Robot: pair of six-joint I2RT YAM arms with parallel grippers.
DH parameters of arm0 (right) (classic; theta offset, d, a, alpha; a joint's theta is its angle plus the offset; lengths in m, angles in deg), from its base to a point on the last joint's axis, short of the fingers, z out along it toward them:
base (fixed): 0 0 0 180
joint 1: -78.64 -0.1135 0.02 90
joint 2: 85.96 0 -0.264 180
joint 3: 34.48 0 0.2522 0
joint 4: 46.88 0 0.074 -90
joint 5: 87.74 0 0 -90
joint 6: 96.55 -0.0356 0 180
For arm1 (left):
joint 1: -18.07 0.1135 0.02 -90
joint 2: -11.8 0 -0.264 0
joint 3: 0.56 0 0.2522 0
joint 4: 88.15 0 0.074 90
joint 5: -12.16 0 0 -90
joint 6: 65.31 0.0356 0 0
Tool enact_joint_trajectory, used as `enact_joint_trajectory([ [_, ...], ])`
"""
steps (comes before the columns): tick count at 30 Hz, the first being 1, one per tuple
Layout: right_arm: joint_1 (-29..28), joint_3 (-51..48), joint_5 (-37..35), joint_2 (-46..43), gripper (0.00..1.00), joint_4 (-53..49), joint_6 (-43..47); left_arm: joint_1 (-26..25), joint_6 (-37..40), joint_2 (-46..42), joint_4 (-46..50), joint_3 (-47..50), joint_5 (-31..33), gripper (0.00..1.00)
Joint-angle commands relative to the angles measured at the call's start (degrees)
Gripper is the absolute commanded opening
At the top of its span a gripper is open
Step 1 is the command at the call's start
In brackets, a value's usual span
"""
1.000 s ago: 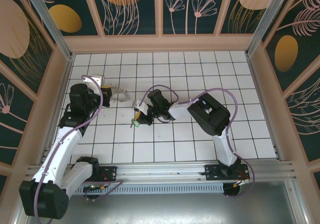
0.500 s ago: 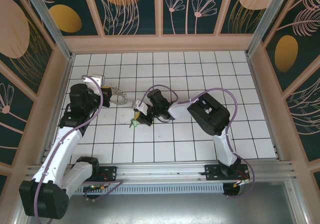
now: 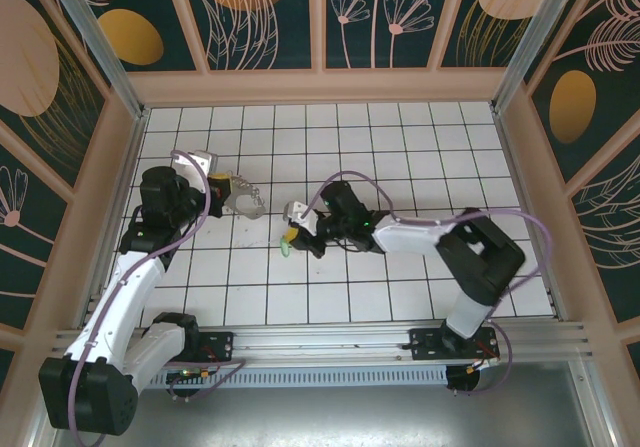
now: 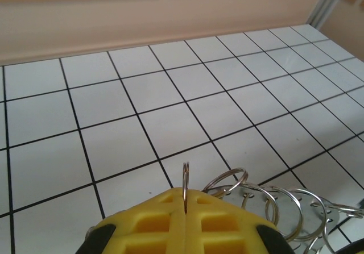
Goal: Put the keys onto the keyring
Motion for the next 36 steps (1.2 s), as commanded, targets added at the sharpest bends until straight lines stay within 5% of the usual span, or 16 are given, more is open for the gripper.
enact_joint_trajectory([
  [1, -0.57, -2.76, -4.8, -7.28, 0.0, -2.93, -0.57, 0.41, 2.27, 0.29, -0.55, -2.36, -3.62, 0.0],
  [12, -1.78, -9.25, -20.47, -16.0, 0.0, -17.93, -10.28, 0.15, 1.51, 0.36, -1.59, -1.88, -5.2, 0.0],
  [19, -2.49, -3.86, -28.39, -5.92, 0.0, -23.53, -14.89, -0.38, 0.7, 1.88, -3.45, -1.79, -7.24, 0.0],
  [28, -2.84, 3.74, -28.3, 4.89, 0.0, -25.04, -16.16, -0.55, 0.54, 0.74, -4.22, -0.6, -6.96, 0.0],
  [36, -2.43, 1.54, -26.85, 3.22, 0.15, -22.93, -18.01, -0.55, 0.39, 0.82, -4.85, -0.22, -7.36, 0.0],
])
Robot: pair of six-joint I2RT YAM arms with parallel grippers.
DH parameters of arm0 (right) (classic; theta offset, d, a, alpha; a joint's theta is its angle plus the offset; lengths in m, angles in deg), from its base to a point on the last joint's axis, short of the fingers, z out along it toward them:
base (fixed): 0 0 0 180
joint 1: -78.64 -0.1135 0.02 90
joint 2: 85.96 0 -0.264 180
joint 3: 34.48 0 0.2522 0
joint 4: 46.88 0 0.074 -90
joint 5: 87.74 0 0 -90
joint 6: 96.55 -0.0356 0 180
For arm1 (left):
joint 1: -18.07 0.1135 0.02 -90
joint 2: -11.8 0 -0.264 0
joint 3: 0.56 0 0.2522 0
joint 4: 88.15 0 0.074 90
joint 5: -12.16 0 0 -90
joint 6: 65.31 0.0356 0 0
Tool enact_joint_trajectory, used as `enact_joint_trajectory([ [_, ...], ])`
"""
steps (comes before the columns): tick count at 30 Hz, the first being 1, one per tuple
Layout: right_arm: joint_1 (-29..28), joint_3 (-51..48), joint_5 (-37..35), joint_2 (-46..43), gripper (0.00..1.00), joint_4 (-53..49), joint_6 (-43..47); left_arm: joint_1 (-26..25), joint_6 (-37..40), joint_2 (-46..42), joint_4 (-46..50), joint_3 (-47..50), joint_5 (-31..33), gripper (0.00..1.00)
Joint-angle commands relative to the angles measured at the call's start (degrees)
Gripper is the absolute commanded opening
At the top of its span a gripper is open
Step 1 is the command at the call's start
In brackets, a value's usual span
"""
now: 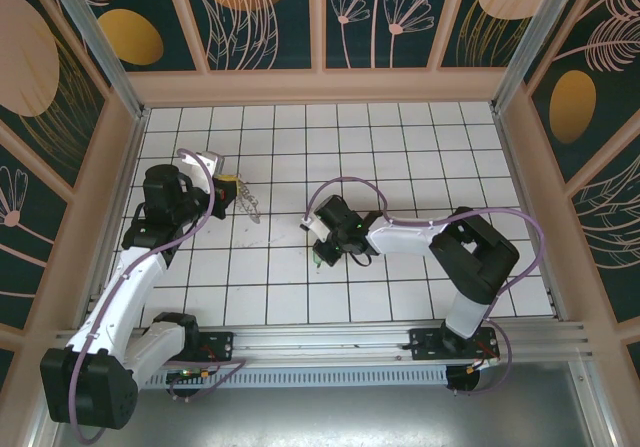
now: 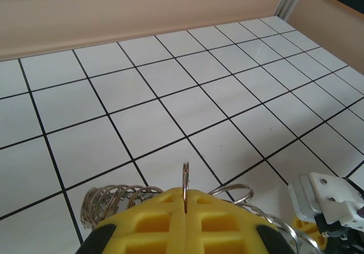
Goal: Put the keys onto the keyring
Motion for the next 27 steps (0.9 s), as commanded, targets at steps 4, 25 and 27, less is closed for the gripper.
enact_joint_trajectory([
  [4, 1.18, -3.11, 2.24, -3.42, 0.2, 2.43, -2.1, -0.38, -0.76, -1.21, -4.02, 0.13, -1.74, 0.0],
  [25, 5.46, -9.8, 14.57, -8.72, 0.17, 9.02, -1.05, -0.36, -1.14, -1.39, -4.4, 0.26, -2.31, 0.0],
  [27, 5.72, -10.0, 14.89, -8.45, 0.17, 9.21, -0.97, -0.38, -1.22, -1.45, -4.42, 0.23, -2.33, 0.0],
])
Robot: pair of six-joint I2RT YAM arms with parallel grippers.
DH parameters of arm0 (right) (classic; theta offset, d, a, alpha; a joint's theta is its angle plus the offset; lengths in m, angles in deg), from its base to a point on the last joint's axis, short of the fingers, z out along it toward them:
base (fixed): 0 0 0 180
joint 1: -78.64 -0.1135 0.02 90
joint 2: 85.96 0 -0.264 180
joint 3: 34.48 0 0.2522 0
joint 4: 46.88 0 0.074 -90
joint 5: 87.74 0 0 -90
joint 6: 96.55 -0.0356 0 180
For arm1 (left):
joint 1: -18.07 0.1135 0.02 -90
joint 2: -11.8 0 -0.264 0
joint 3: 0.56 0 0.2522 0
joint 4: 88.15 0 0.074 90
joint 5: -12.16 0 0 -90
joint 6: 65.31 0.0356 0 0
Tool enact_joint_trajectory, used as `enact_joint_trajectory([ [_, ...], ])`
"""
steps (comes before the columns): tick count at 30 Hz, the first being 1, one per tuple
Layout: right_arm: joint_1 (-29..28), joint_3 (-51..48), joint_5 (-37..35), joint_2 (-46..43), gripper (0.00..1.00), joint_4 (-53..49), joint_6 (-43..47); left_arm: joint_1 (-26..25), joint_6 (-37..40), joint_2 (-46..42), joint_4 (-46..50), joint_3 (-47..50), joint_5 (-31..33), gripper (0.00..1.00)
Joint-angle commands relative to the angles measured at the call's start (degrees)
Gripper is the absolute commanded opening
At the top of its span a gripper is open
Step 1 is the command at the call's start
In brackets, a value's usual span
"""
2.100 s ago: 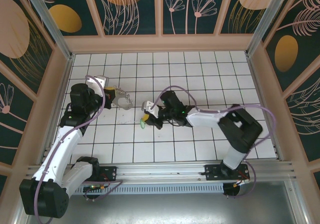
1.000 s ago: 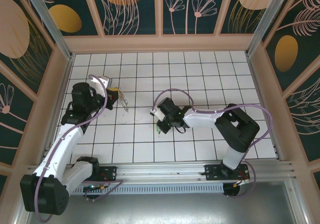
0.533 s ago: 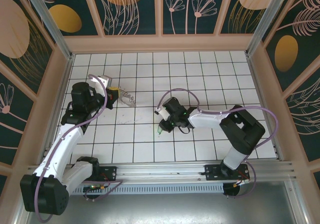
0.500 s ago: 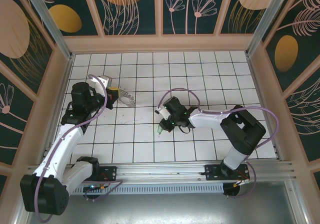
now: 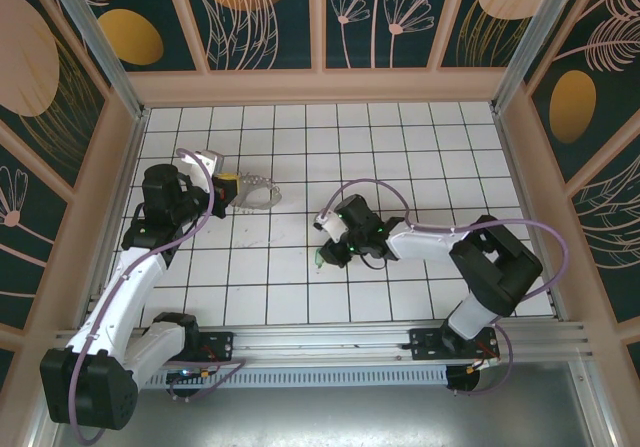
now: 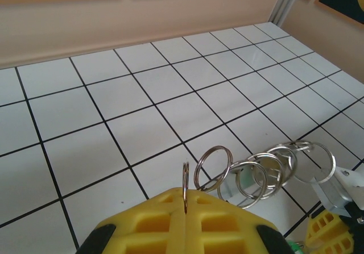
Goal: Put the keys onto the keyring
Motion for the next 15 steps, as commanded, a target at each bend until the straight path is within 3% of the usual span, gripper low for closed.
enact_joint_trajectory([
  [1, 0.67, -0.95, 2.65, -1.14, 0.17, 2.22, 0.35, -0.38, -0.82, -1.25, -3.33, 0.15, -1.47, 0.0],
  [15, 1.24, -0.09, 4.77, 2.15, 0.1, 2.86, 1.97, -0.39, -0.79, -1.74, -3.02, 0.3, -1.09, 0.0],
])
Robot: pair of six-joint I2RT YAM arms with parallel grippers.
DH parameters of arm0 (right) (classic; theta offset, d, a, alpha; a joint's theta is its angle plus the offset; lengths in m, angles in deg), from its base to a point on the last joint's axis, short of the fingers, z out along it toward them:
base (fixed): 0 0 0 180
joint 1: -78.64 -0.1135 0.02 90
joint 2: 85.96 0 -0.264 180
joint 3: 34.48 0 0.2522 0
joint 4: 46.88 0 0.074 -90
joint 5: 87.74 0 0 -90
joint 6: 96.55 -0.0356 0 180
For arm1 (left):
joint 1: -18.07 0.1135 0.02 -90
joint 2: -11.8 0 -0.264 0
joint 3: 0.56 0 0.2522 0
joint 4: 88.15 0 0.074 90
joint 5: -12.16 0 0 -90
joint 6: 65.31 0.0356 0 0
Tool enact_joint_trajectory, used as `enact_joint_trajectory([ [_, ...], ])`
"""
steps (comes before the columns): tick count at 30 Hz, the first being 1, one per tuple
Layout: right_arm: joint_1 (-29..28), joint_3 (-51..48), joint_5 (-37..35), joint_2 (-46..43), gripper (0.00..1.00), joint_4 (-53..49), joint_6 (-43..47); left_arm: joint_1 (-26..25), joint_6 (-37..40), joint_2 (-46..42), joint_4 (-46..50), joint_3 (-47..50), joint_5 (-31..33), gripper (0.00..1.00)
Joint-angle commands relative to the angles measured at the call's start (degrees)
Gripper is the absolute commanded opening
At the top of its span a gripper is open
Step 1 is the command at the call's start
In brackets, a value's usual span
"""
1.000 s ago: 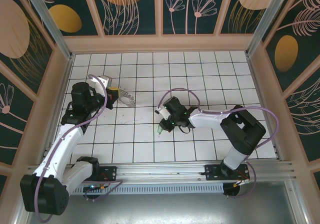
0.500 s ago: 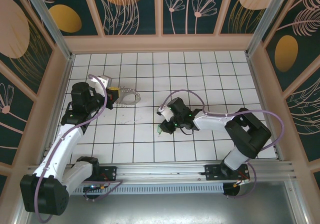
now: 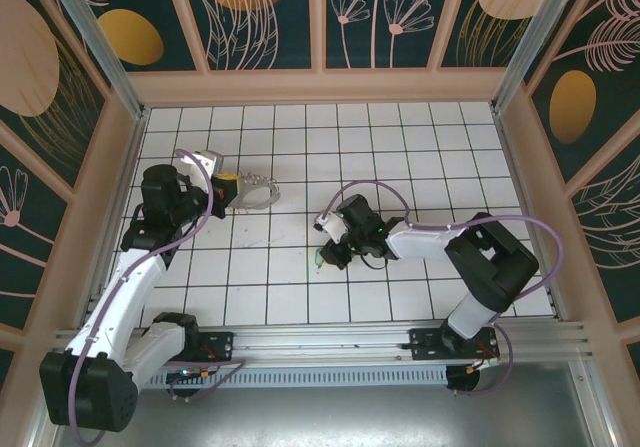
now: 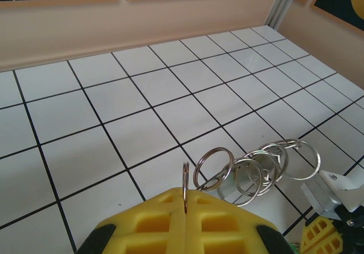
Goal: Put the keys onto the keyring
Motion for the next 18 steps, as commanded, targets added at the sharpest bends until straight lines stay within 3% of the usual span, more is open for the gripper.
enact_joint_trajectory([
  [1, 0.45, 0.02, 1.3, 0.49, 0.1, 1.43, 0.84, -0.38, -0.53, -1.05, -3.0, 0.3, -0.78, 0.0],
  [6, 0.79, -0.17, 1.11, 0.74, 0.03, 2.07, 1.04, -0.37, -0.56, -0.95, -3.0, 0.21, -0.78, 0.0],
  [18, 0.87, 0.54, 1.6, 2.27, 0.06, 1.68, 1.76, -0.37, -0.5, -1.22, -2.73, 0.05, -0.31, 0.0],
])
